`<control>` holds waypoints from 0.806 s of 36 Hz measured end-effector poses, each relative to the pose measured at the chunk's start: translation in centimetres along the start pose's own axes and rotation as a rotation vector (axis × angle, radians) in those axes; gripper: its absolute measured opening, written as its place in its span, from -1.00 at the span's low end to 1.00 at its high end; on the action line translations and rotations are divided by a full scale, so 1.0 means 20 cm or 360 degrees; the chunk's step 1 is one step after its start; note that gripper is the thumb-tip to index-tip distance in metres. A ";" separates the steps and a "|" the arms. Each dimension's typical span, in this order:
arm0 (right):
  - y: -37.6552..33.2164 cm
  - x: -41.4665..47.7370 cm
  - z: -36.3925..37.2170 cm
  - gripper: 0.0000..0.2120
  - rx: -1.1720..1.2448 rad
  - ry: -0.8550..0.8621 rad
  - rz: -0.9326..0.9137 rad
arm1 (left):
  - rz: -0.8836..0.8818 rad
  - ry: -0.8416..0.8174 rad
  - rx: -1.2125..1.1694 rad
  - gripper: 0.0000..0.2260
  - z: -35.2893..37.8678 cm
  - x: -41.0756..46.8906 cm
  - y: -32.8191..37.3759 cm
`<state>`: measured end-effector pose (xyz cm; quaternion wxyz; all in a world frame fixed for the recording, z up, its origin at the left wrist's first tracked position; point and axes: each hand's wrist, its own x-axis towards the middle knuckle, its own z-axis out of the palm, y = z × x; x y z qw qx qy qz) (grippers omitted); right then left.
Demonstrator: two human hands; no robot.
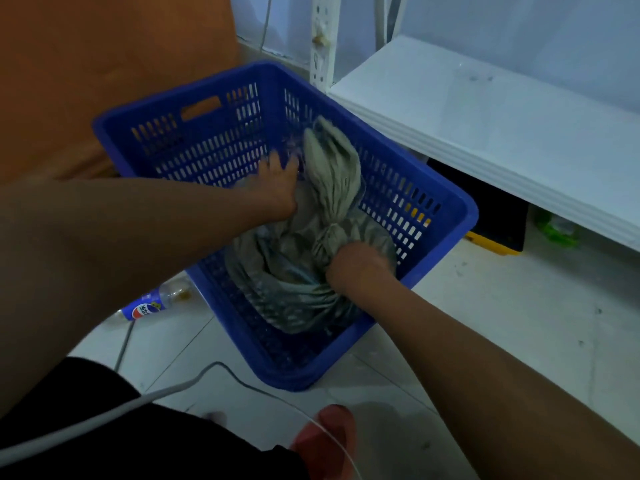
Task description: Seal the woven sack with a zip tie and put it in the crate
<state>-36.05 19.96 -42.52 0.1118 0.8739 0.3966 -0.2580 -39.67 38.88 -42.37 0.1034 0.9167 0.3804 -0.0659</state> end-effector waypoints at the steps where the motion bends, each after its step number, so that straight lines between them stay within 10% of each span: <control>1: -0.01 0.00 0.00 -0.64 -0.0066 -0.0042 -0.0035 | 0.0067 -0.0062 -0.0043 -0.38 0.01 -0.02 0.01; 4: -0.04 0.00 -0.02 -0.52 -0.0250 -0.0233 -0.0105 | 0.0335 -0.0199 -0.0429 -0.86 0.06 -0.08 0.05; 9: 0.01 0.05 -0.18 -0.18 0.0095 -0.0501 -0.0109 | 0.0157 -0.0375 -0.0649 -0.63 0.14 -0.12 0.11; 13: 0.05 0.17 -0.29 0.18 0.1051 0.0021 -0.0013 | 0.0271 -0.1121 -0.0310 -0.64 0.17 -0.15 0.03; 17: -0.04 0.24 -0.17 0.03 0.1376 0.0030 -0.0062 | 0.0318 -0.1343 0.0240 -0.61 0.10 -0.05 -0.10; 20: -0.10 0.32 0.02 -0.12 0.0842 0.0061 -0.0243 | 0.0415 -0.0772 0.0252 -0.94 -0.09 0.07 -0.18; 24: -0.11 0.38 0.07 -0.29 0.0571 0.0158 -0.0378 | 0.0793 0.0306 0.0341 -0.73 -0.24 0.13 -0.31; 29: -0.09 0.30 0.03 -0.07 0.0345 0.0404 -0.0201 | 0.1123 -0.0243 0.0756 -0.06 0.01 0.03 -0.20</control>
